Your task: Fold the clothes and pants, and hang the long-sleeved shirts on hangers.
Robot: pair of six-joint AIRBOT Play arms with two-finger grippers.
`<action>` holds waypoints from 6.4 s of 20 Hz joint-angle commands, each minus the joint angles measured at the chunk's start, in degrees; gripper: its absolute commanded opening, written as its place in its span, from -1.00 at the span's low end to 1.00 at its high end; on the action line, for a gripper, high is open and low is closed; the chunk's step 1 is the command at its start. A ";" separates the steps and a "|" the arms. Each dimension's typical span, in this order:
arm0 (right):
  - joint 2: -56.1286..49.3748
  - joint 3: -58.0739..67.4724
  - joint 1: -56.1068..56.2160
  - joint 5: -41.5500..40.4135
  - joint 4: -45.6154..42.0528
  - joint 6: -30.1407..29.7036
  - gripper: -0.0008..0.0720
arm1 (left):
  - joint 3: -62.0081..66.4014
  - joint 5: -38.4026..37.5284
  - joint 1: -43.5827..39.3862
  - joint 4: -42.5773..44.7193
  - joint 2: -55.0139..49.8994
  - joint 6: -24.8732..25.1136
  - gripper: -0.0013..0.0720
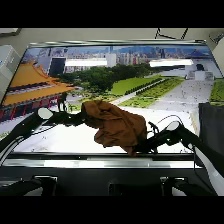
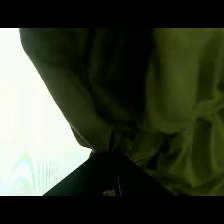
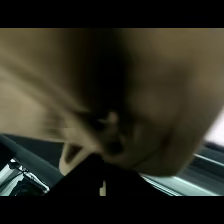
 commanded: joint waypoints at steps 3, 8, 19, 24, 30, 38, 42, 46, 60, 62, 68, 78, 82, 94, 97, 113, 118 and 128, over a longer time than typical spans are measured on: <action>13.18 26.53 -7.61 -1.95 -5.29 -0.66 -0.86 | 12.17 -3.28 6.80 12.74 15.41 0.04 -0.90; 26.91 54.55 -17.29 -16.02 -18.29 1.25 -0.86 | 30.88 1.92 15.93 13.16 32.26 -0.17 -0.90; 33.55 56.13 -17.64 -0.24 -31.69 7.15 -0.86 | 32.98 20.96 19.43 16.31 43.56 -3.19 -0.90; 25.92 44.11 -17.64 16.76 -34.60 7.10 -0.86 | 30.49 8.37 19.37 22.73 32.57 -3.21 -0.90; 13.53 22.10 -17.62 -10.27 -33.66 11.10 -0.86 | 13.42 -0.55 13.18 20.87 13.00 -3.34 -0.90; 0.63 22.49 -17.64 -19.32 -23.69 15.43 0.04 | 8.33 -2.05 11.82 20.92 2.64 -9.07 -0.90; 0.68 32.13 -17.64 1.03 -24.81 5.46 0.79 | 8.41 -2.27 11.96 20.94 2.64 -9.05 -0.90; 1.44 21.35 -13.40 16.13 -18.88 3.87 0.78 | 8.41 -2.71 11.93 20.96 2.64 -9.03 -0.90; -0.59 -5.62 25.22 -32.17 26.60 1.73 0.58 | 8.41 -5.66 11.93 20.94 2.93 -9.03 -0.90; -0.57 -5.55 25.86 -33.05 26.84 1.70 -0.12 | 8.41 -5.66 11.93 20.94 2.99 -9.03 -0.90; 2.23 1.95 22.45 -26.64 12.59 1.22 -0.87 | 8.55 -5.60 11.98 20.94 3.72 -8.52 -0.90; 26.08 59.91 -9.55 -25.31 -26.53 5.42 -0.86 | 39.17 -0.85 15.02 21.05 26.27 -2.99 -0.90; 31.15 66.47 -10.91 -30.53 -28.92 5.33 -0.86 | 48.76 5.11 15.02 20.90 35.69 -6.19 -0.90; 24.79 68.11 -10.91 -16.98 -32.09 5.51 -0.86 | 51.71 -5.60 15.04 27.28 26.99 -6.19 -0.90; 10.36 66.29 -10.91 -6.51 -32.04 9.05 -0.86 | 44.28 -14.10 15.02 29.42 16.87 -6.21 -0.90; -27.41 69.44 -14.67 -0.44 -20.65 21.59 0.54 | 34.58 -19.78 19.45 16.72 -15.61 -8.00 0.57; -23.56 71.65 -28.85 25.55 -25.86 13.27 0.66 | 34.32 -46.21 36.81 19.80 -13.18 -3.10 0.81; -21.00 61.68 -28.17 27.43 -28.13 11.08 0.58 | -9.92 -21.55 44.48 -4.57 -4.87 16.68 0.46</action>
